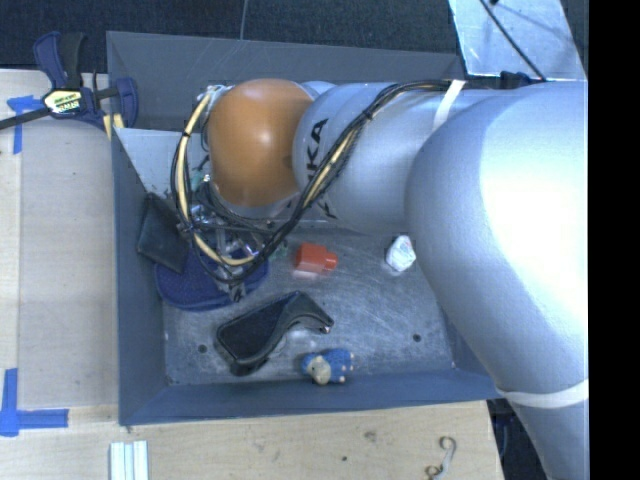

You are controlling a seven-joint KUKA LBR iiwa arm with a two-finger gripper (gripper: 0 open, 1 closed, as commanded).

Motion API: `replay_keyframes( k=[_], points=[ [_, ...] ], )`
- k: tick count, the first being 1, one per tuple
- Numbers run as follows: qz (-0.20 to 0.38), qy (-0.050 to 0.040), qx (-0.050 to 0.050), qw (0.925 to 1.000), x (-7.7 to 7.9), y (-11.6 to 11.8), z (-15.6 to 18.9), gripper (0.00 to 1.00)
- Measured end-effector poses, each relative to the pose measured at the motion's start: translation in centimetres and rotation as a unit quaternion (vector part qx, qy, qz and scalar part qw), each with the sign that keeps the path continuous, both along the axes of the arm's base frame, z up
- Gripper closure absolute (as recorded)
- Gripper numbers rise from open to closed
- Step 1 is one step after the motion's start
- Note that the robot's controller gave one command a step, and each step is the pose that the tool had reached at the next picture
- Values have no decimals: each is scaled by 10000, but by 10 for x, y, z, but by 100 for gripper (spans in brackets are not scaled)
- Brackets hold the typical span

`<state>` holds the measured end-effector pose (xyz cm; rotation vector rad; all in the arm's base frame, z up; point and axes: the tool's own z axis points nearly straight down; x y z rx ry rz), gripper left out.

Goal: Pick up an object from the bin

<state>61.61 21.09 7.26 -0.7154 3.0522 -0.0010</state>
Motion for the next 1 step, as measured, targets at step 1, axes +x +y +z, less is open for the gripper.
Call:
replay_keyframes(
  k=[1],
  points=[
    [-732, 16, 8, 9973, -42, 35, -1, 0]
  ],
)
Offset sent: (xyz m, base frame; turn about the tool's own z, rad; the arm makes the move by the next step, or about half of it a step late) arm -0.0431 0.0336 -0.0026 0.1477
